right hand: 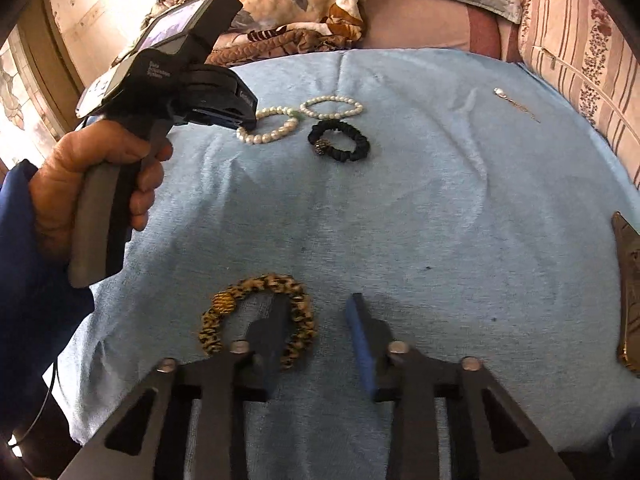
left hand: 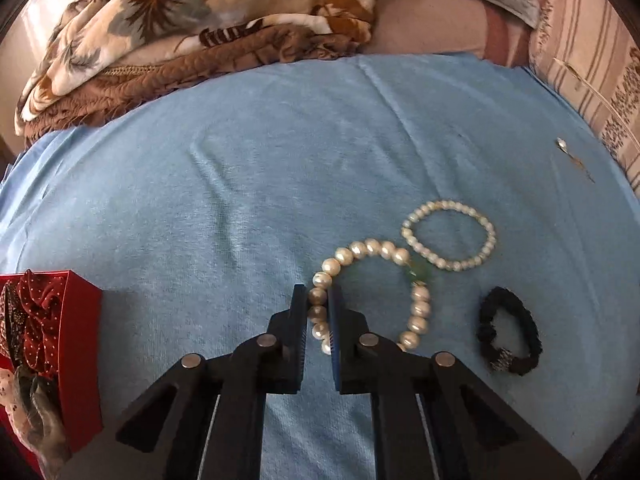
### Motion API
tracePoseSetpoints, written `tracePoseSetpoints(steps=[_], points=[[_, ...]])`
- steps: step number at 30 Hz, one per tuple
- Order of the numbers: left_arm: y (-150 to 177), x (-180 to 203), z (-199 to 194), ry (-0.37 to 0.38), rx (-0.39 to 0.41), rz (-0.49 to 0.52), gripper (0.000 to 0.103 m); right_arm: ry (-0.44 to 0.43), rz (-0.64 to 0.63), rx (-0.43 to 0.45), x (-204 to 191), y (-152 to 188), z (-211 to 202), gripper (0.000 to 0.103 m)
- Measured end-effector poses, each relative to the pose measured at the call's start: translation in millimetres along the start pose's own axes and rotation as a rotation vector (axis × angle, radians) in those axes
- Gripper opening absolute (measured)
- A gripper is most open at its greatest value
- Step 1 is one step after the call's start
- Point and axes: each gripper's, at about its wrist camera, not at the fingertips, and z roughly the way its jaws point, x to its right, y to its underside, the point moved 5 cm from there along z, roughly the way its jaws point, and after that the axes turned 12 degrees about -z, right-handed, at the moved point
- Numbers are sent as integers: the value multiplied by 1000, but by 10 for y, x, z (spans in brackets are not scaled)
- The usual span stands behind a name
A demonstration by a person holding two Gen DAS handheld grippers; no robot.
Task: Organize jewelry
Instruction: 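Grasp the large pearl bracelet with the left tool while the right grasps the gold beaded bracelet, then carry both bracelets into the red tray and open both tools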
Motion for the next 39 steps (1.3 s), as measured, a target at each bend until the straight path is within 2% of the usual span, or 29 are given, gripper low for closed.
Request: tracePoseSetpoints(steps=[2,7,14,24,28,31,36,39], points=[[38,3,-58,5,-4,-1,9,-12,20,-1,29,3,-15,10],[115,-10,-408,59,20,-8,9,-49,67,1,64,11,-75,9],[281,-98,-1014,153,50,-48,9,-56,91,51,46,-55,-296,9],[493,-527,-1914,254,116,-125,9,-101,114,100,-44,-195,-575,9],[566,-844,-2203,239,158,-156,9,-119,93,118,-150,-283,-678,9],[615,-1127,-2341,191,180,-170,10,-131,69,131,-247,-364,-739,9],[677,-1653,-2437,106,197,-207,10,-176,10,157,-514,-594,-847,9],[708,-1945,-2461,87,193,-251,10,-207,-22,170,-715,-745,-886,9]])
